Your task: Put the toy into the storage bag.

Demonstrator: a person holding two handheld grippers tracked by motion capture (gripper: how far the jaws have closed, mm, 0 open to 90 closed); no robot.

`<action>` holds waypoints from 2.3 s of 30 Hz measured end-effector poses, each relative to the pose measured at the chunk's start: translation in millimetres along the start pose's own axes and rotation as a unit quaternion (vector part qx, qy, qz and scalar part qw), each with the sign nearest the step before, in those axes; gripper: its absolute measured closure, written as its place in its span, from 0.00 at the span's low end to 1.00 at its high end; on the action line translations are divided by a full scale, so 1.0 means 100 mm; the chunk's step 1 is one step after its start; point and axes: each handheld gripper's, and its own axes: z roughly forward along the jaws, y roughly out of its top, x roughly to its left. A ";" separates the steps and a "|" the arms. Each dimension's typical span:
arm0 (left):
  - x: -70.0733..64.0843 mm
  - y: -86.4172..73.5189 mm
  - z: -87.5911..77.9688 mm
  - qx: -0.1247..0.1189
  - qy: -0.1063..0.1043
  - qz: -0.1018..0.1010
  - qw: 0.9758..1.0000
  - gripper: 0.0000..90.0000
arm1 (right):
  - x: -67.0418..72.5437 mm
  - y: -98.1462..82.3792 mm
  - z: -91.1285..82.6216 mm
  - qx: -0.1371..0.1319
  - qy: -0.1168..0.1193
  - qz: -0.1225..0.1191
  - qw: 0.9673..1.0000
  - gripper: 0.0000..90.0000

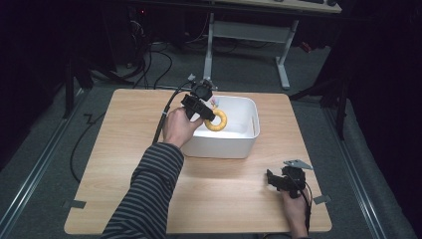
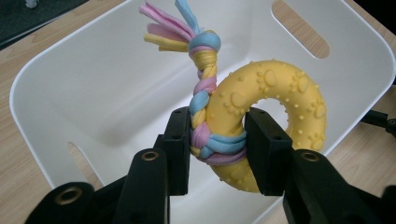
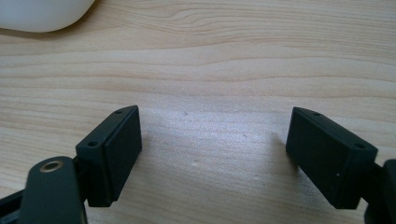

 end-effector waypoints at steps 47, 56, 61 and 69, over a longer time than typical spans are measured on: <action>0.06 -0.15 0.35 0.048 0.006 -0.007 0.999 0.70 | 0.00 0.00 0.00 0.000 0.000 0.000 1.000 0.20; 0.05 -0.19 0.38 0.059 0.002 -0.007 0.998 0.70 | 0.00 0.00 0.00 0.000 0.000 0.000 1.000 0.20; 0.06 -0.21 0.38 0.061 -0.001 -0.011 0.998 0.70 | 0.00 0.00 0.00 0.000 0.000 0.000 1.000 0.20; 0.07 -0.22 0.38 0.059 -0.002 -0.014 0.998 0.70 | 0.00 0.00 0.00 0.000 0.000 0.000 1.000 0.20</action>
